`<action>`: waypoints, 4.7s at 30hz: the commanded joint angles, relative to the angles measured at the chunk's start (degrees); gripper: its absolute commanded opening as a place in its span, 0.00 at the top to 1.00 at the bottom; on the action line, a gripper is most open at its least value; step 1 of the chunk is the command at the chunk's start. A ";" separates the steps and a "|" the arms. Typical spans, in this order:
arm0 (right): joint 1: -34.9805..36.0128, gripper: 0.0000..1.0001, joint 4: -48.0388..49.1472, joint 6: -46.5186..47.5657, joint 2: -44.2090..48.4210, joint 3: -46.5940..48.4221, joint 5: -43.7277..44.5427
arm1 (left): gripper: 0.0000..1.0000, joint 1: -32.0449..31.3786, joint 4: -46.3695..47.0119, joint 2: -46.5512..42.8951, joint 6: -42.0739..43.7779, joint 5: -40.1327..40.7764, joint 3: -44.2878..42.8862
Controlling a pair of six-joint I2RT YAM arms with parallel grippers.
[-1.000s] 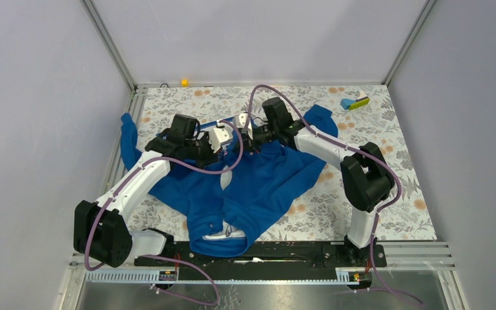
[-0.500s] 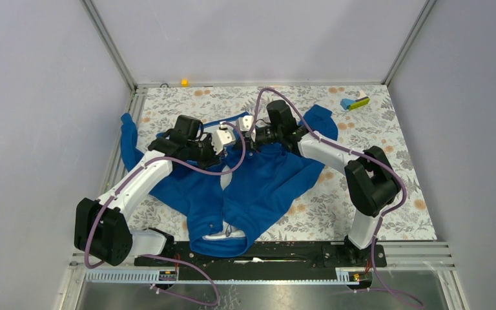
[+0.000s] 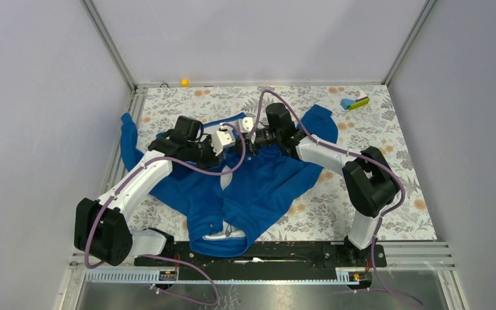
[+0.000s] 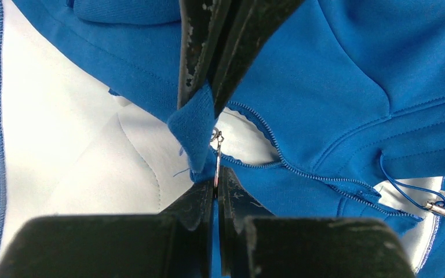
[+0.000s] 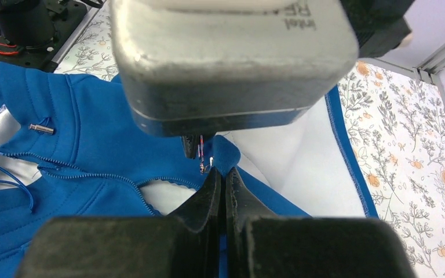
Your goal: Zip up the jacket
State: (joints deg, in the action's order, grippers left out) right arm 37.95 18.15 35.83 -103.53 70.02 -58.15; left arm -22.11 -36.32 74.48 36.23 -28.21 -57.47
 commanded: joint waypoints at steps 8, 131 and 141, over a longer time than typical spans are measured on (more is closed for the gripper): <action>2.21 1.00 33.45 -24.11 -2.37 -1.45 -4.90 | 1.00 -0.66 2.74 -2.19 1.00 -2.08 -0.20; -2.23 1.00 58.97 -57.07 -8.39 -5.24 25.62 | 0.89 -5.75 60.18 -0.65 -54.77 41.56 15.92; -2.20 1.00 63.03 -60.35 -8.09 -5.59 33.14 | 1.00 -5.80 52.71 -1.67 -57.39 39.77 17.65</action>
State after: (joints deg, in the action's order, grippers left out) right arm 35.83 71.81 -22.39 -114.65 63.57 -30.33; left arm -28.08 20.64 73.43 -19.73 12.14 -39.16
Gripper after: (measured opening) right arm 0.025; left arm 0.013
